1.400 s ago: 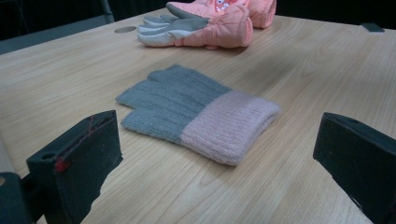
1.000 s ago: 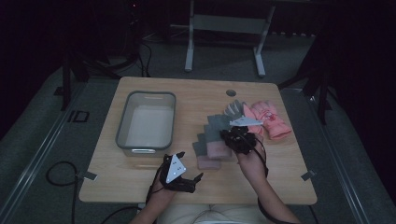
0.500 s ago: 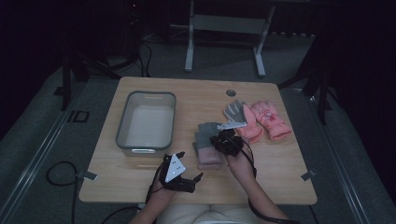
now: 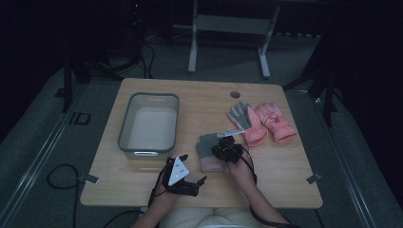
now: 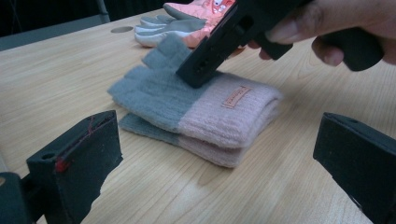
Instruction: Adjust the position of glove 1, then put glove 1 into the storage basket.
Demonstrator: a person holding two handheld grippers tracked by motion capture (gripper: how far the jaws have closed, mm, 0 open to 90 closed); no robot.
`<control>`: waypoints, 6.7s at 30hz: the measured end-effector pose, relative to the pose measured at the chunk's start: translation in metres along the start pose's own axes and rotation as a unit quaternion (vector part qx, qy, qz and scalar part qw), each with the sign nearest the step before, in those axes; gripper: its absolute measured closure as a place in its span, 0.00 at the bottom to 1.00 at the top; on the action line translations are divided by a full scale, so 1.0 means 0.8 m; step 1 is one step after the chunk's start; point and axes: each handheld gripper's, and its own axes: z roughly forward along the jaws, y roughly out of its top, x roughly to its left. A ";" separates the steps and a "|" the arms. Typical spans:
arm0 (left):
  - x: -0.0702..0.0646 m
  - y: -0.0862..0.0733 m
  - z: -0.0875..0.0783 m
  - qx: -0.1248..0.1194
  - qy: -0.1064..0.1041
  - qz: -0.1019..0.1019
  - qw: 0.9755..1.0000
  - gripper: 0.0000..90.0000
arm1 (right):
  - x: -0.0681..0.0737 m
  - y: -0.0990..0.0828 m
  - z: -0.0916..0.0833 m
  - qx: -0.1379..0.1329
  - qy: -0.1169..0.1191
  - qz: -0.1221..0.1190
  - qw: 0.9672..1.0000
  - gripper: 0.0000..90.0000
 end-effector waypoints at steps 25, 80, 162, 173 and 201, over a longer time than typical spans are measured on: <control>-0.003 0.001 0.001 0.007 0.025 0.004 1.000 0.01 | -0.022 0.001 -0.014 -0.020 0.040 -0.016 0.999 0.23; -0.026 0.034 0.081 0.169 -0.029 0.313 0.934 0.59 | -0.079 0.029 0.049 0.042 0.023 0.042 0.998 0.36; 0.121 0.204 -0.049 0.254 -0.095 0.224 0.936 0.80 | 0.027 0.196 -0.023 -0.064 0.181 -0.034 0.981 0.83; 0.154 0.191 -0.078 0.271 -0.086 0.219 0.934 0.79 | 0.067 0.220 0.006 -0.058 0.193 -0.049 0.978 0.83; 0.230 0.146 -0.097 0.299 -0.096 0.199 0.928 0.79 | 0.123 0.260 0.074 -0.043 0.202 -0.065 0.976 0.83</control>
